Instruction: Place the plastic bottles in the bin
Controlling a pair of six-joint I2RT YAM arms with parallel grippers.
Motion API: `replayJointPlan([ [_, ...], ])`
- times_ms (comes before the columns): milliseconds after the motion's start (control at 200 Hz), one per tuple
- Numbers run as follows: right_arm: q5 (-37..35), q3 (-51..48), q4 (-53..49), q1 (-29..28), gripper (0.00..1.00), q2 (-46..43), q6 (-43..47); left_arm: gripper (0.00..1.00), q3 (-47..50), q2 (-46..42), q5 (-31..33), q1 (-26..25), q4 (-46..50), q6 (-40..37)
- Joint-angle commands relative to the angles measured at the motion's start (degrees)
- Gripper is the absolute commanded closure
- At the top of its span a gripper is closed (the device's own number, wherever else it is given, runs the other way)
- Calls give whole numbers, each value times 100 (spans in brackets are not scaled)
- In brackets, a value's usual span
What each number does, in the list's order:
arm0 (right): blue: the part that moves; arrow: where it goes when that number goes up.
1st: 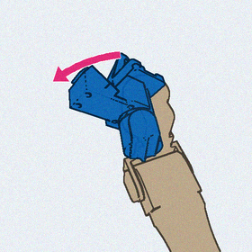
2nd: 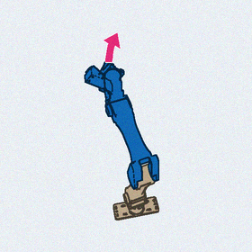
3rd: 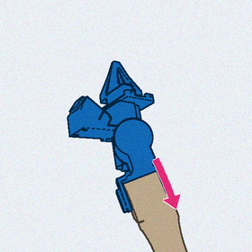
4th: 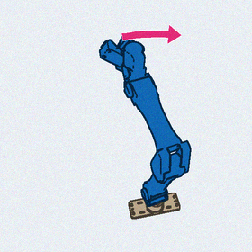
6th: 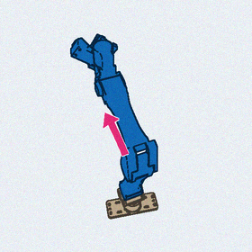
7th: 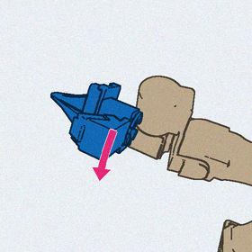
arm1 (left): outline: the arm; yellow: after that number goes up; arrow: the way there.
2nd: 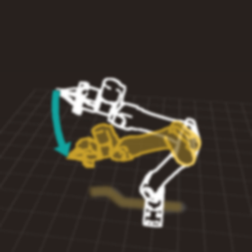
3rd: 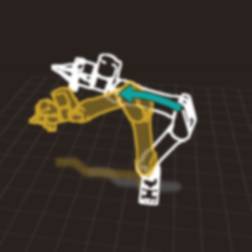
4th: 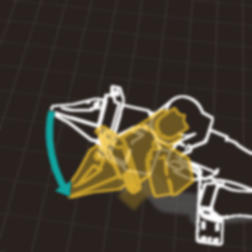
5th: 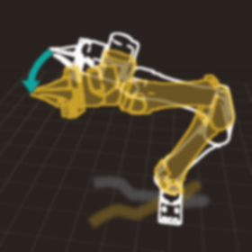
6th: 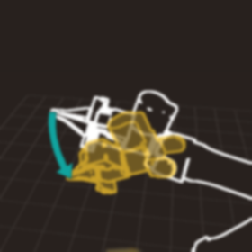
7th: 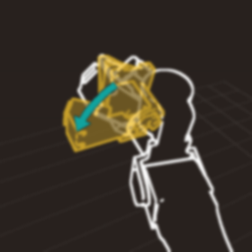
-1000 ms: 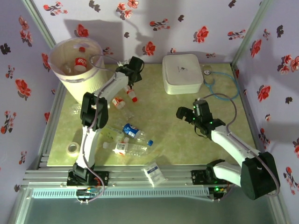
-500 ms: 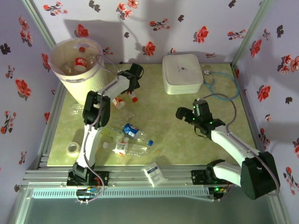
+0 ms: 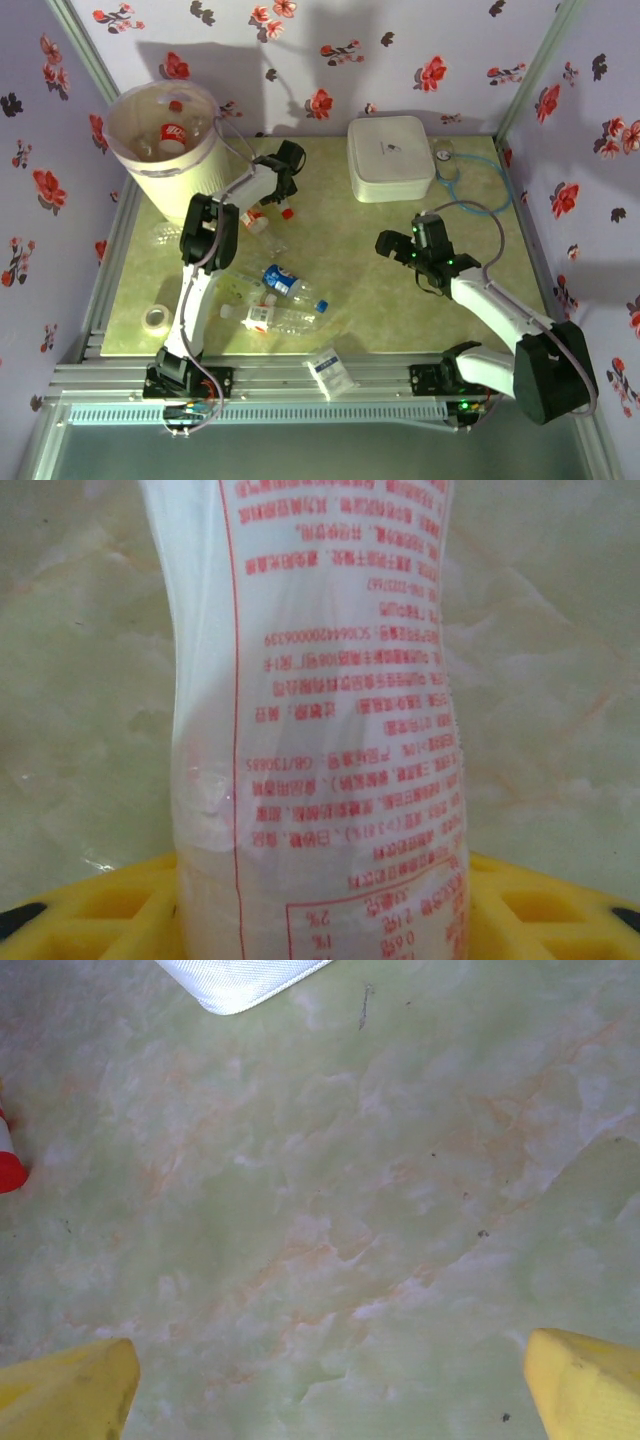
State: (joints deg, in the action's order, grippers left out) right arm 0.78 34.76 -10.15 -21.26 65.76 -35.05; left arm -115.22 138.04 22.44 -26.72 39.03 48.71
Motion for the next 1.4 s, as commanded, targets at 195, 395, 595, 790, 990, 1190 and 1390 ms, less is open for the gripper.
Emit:
replayJointPlan([
  [195,187,62,220,20,1,202,-119,50,-460,-696,-21,-370,159,-742],
  [395,107,38,176,23,1,105,-100,56,-1083,-1220,-179,-646,312,-1395],
  [595,100,-8,153,19,1,-4,-132,61,-1456,-1967,-533,-844,520,-2008],
  [790,89,-33,163,22,1,-45,-107,66,-1413,-2915,-574,-771,481,-2545],
  [990,138,-24,230,24,1,-15,-102,68,-1114,-3805,-541,24,553,-2683],
  [1190,216,3,343,24,1,165,-71,76,-362,-4458,-540,1358,223,-2656],
  [1390,344,-2,430,16,1,274,-140,80,-530,-3802,-776,2394,486,-2664],
])
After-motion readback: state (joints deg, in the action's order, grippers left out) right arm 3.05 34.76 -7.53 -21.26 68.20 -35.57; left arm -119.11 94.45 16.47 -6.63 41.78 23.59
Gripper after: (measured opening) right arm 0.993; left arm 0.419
